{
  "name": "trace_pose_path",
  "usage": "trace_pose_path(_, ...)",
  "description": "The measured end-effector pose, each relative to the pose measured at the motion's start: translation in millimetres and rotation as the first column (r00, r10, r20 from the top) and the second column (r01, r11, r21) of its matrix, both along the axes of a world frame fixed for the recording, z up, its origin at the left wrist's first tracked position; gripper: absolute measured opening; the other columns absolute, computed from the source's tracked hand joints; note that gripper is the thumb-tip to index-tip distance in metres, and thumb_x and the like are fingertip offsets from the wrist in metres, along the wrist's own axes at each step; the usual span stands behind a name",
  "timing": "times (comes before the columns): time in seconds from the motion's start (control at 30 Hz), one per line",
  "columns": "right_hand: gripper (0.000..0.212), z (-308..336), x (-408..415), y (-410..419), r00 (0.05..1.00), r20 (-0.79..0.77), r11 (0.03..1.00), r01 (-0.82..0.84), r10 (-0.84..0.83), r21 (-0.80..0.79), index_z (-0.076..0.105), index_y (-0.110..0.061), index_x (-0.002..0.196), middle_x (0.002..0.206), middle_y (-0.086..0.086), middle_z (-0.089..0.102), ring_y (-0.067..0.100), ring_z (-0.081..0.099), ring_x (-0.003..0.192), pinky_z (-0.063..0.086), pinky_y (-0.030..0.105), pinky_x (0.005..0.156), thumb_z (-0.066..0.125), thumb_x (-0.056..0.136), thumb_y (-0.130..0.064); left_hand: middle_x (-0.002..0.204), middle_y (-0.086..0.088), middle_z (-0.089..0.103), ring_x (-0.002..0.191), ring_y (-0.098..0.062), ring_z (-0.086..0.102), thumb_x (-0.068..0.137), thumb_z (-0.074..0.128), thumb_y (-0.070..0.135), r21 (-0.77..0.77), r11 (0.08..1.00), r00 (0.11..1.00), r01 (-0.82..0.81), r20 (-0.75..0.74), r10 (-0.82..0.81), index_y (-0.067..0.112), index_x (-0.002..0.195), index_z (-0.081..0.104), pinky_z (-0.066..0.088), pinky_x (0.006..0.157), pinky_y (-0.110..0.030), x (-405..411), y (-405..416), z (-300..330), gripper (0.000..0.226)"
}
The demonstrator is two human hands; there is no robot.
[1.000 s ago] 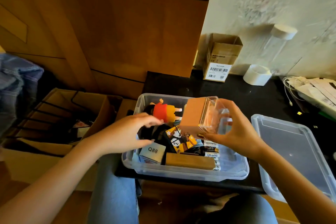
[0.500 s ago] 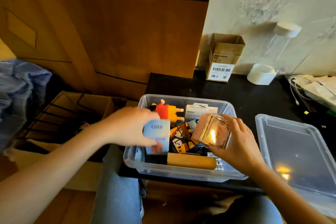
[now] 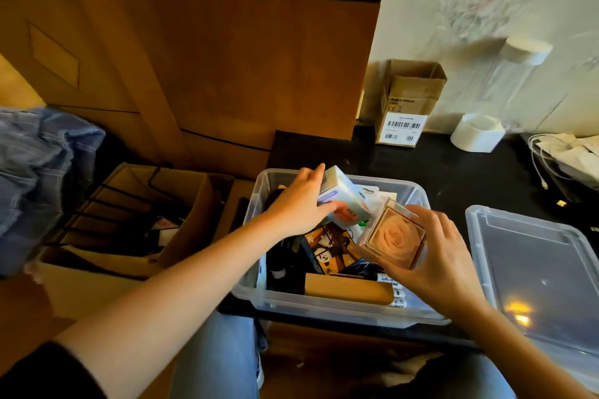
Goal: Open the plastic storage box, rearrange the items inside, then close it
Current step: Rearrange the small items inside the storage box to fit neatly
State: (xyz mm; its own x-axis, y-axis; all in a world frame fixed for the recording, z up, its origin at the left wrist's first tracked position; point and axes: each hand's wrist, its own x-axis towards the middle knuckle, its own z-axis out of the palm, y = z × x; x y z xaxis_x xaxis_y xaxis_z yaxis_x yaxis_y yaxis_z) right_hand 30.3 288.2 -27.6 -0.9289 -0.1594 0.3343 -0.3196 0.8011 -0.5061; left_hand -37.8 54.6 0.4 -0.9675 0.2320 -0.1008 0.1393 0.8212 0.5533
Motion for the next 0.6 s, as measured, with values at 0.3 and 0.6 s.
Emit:
trace_pose_path(0.3,0.090,3,2,-1,1.000,-0.007,0.999,0.003,-0.004,-0.047,0.035,-0.029,0.129,0.116,-0.015,0.042,0.003,0.041,0.102,0.037,0.016,0.076,0.056,0.056,-0.076,0.114,0.010,0.047,0.111,-0.012,0.050,0.086,0.061,0.015,-0.332,0.917,0.963,0.221,-0.074,-0.259,0.030,0.109,0.057,0.046,0.088,-0.029,26,-64,29,0.028)
trace_pose_path(0.6,0.089,0,2,-1,1.000,-0.002,0.999,-0.003,0.003,-0.042,0.033,-0.032,0.129,0.115,-0.020,0.038,0.002,0.040,0.102,0.033,0.011,0.073,0.056,0.055,-0.076,0.132,0.007,0.047,0.122,-0.015,0.040,0.080,0.055,0.004,-0.549,0.557,0.779,0.623,0.364,-0.511,0.035,0.127,0.055,0.033,0.103,-0.037,42,-68,24,0.055)
